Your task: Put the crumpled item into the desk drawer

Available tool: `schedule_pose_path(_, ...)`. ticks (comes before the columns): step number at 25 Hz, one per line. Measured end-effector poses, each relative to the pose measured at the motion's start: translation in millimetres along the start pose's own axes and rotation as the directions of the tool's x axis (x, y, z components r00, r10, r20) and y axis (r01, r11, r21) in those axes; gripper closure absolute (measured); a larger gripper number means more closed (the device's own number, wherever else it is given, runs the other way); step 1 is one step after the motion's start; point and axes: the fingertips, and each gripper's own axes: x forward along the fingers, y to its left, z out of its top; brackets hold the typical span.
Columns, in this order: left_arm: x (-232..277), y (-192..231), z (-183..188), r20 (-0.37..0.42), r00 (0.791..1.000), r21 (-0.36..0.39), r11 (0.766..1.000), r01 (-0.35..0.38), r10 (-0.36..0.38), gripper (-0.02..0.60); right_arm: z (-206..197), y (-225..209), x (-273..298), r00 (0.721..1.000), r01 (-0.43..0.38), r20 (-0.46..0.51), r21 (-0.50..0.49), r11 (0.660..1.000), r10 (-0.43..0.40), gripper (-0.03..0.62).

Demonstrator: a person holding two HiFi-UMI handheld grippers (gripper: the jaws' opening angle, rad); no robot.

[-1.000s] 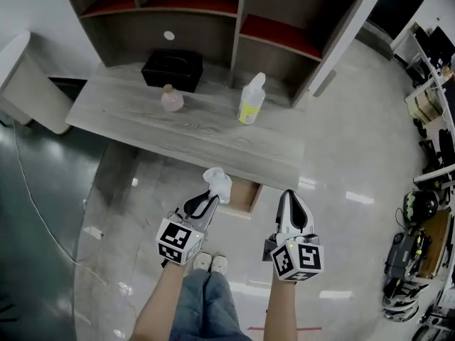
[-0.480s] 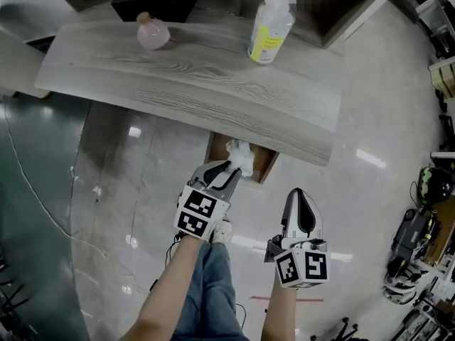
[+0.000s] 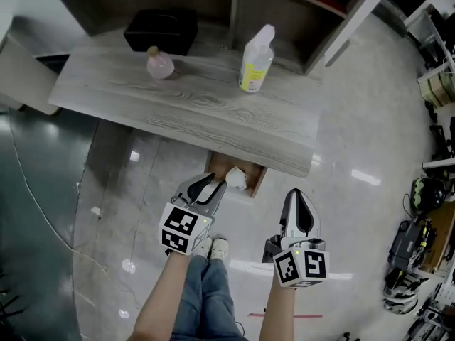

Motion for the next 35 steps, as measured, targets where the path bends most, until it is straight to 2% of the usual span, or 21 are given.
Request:
schedule_pose_path(3,-30.8,-2.1,73.7,0.118,0.993,0.041,0.999,-0.035,0.03,0.491,54.8,8.4,-6.0,0.998,-0.013,0.063,-0.013,1.0,0.014,0.582)
schedule_pose_path(6,-57.4,-19.8,155.4,0.245,0.968,0.097,0.993,-0.072,0.046,0.512,118.4,9.1,-17.2,0.989,-0.041,0.137,-0.037,0.998,0.046,0.582)
schedule_pose_path(8,-76.2,-27.8,203.6,0.33,0.943,0.129,0.987,-0.096,0.048,0.531,157.2,13.6,-21.6,0.979,-0.063,0.19,-0.058,0.996,0.073,0.582)
schedule_pose_path(11,-101.8,-12.8,270.9,0.449,0.893,0.177,0.976,-0.127,0.035,0.543,206.9,33.5,-6.4,0.959,-0.079,0.264,-0.102,0.992,0.104,0.582)
schedule_pose_path(14,-139.6,-7.4,313.6,0.516,0.856,0.203,0.968,-0.148,0.022,0.555,239.1,55.5,-11.7,0.948,-0.077,0.297,-0.141,0.987,0.117,0.582)
schedule_pose_path(19,-199.8,-28.0,344.2,0.592,0.806,0.228,0.957,-0.177,0.008,0.578,270.8,75.6,-53.3,0.932,-0.074,0.336,-0.188,0.979,0.135,0.582)
schedule_pose_path(21,-211.2,-32.4,348.7,0.608,0.794,0.235,0.955,-0.179,-0.001,0.58,276.7,80.5,-62.4,0.926,-0.072,0.351,-0.195,0.978,0.138,0.583)
schedule_pose_path(29,-230.2,-52.2,348.6,0.606,0.795,0.279,0.943,-0.182,-0.026,0.58,280.7,90.2,-89.7,0.92,-0.059,0.37,-0.191,0.98,0.128,0.583)
schedule_pose_path(35,-238.0,-56.0,347.0,0.613,0.789,0.278,0.947,-0.161,-0.046,0.58,273.5,95.8,-98.8,0.93,-0.041,0.348,-0.213,0.976,0.115,0.583)
